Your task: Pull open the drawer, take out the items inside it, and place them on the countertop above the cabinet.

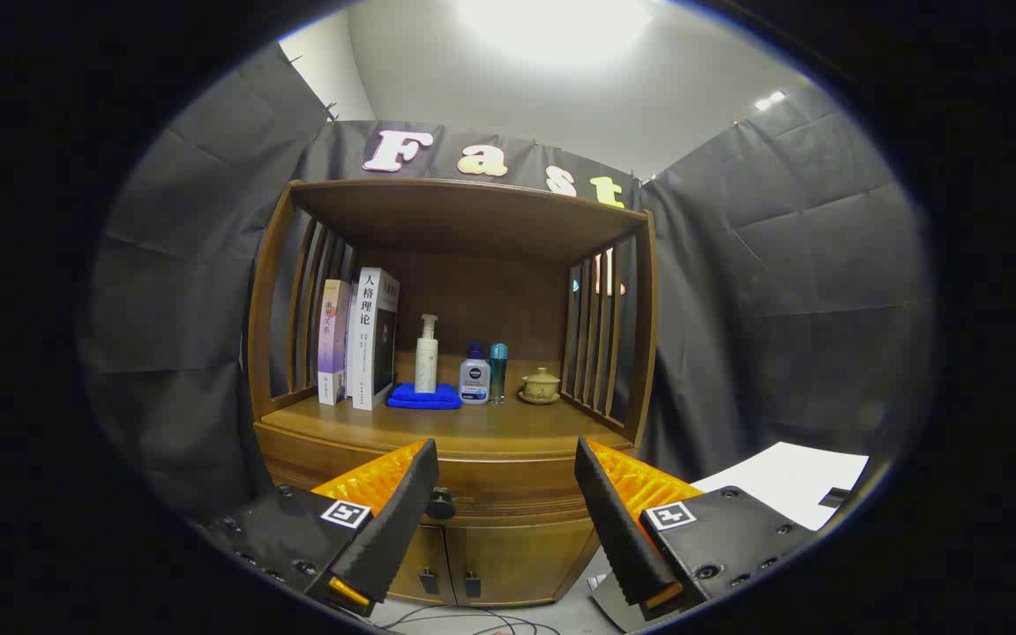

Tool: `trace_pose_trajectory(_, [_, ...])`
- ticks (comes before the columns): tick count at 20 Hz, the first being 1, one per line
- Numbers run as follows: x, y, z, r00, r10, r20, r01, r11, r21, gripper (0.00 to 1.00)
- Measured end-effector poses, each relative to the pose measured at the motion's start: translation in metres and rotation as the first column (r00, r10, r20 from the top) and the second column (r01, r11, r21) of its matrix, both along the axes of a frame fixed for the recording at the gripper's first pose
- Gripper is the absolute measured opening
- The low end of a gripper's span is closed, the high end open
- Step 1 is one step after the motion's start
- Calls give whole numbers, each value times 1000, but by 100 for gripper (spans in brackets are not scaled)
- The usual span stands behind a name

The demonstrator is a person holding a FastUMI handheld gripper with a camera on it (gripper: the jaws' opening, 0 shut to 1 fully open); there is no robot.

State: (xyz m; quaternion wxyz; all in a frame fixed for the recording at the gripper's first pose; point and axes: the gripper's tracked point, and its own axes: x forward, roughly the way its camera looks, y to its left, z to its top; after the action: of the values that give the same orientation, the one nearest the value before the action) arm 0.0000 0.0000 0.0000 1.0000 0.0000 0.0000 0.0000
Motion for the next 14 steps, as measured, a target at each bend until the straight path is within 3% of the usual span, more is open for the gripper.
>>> trace_pose_trajectory(14, [0,4,2,1000,9,8,-9,1000,0,97])
